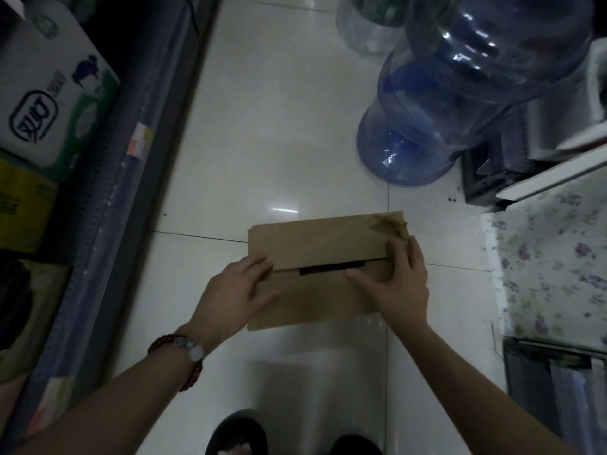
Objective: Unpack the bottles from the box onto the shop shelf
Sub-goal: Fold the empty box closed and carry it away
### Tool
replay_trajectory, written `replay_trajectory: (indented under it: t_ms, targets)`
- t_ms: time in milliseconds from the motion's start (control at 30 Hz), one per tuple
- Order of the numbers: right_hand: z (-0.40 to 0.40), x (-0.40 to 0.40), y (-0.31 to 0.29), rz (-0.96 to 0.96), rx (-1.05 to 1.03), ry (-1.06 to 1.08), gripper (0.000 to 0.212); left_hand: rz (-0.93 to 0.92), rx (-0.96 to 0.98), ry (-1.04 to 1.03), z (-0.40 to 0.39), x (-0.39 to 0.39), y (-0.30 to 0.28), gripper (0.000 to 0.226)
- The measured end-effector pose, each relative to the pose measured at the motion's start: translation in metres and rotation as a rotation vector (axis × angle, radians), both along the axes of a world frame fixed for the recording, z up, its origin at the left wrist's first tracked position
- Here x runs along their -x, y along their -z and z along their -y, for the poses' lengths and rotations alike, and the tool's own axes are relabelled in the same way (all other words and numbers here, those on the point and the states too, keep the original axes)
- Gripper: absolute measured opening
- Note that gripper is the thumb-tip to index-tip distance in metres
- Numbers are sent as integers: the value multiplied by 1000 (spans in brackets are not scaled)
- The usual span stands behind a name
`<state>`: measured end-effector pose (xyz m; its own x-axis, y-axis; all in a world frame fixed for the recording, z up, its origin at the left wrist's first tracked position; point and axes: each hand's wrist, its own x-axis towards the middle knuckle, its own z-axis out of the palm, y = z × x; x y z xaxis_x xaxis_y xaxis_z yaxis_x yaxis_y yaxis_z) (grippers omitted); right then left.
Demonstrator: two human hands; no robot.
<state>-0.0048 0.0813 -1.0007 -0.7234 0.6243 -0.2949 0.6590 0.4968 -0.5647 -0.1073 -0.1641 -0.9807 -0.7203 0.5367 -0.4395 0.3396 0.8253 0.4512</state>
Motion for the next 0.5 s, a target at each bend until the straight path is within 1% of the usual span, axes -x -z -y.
replay_trajectory:
  t_ms: [33,67,167,200,267,333,400,500]
  targets:
    - [-3,3,3,15,-35,-14,95,-37,-21,-28,-3,-2,4,64]
    - [-5,5,5,25,-61,-23,92,-67,-50,-65,-5,-4,7,57]
    - [-16,5,12,40,-86,-20,87,-103,-142,-230,-10,-9,17,43]
    - [-20,5,14,45,-86,-7,87,-80,-172,-308,-11,-9,21,41]
    - [-24,6,20,63,-55,28,88,55,-242,-449,-17,-8,25,39]
    - [-24,7,26,77,27,63,90,166,-305,-532,-25,-9,28,37]
    - [-21,7,27,83,90,92,90,168,-332,-606,-35,-11,28,36]
    - [-21,6,13,63,106,105,84,157,-314,-719,-45,-8,17,35]
